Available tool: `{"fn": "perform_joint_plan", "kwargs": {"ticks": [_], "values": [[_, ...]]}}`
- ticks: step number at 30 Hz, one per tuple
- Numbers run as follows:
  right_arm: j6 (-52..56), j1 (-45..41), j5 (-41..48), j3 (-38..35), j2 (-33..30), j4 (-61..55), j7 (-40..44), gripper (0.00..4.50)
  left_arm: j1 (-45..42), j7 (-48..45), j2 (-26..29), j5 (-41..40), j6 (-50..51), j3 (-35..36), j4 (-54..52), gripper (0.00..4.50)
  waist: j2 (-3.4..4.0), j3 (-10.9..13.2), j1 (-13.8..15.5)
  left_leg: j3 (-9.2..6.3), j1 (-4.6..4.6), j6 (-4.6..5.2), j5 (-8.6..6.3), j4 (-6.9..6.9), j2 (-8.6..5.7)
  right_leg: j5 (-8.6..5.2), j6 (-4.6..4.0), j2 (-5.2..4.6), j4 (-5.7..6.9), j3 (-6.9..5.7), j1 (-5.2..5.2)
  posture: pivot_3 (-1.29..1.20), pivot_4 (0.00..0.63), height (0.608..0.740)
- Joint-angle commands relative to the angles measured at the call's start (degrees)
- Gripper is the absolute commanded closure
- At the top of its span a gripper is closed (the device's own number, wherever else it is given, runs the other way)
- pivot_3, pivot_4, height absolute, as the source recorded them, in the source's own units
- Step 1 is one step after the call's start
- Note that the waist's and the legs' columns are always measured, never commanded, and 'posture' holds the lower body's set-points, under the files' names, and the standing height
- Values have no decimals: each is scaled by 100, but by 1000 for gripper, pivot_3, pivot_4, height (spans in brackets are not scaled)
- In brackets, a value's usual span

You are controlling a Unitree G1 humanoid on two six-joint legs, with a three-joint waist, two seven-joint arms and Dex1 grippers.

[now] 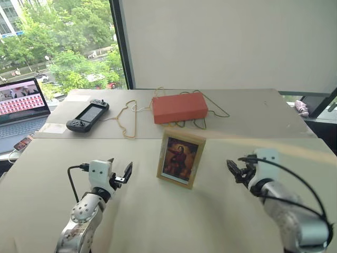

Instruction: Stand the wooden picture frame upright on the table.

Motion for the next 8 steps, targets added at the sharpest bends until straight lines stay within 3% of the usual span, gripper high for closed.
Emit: {"fn": "perform_joint_plan", "kwargs": {"ticks": [1,8], "values": [[-1391,227,-670,321,209,156,-321,1076,-239,195,-167,183,137,132,100,572,0,0,-12,1,1,-5,3,-1,-1,0,0,-1,-1,0,1,0,150,740],[-1932,408,-577,365,584,729,-51,1076,-358,-1,-266,384,3,118,262,572,0,0,-43,2,20,-4,2,-9,4,0,-4,8,-2,4,12,0,150,740]]}}
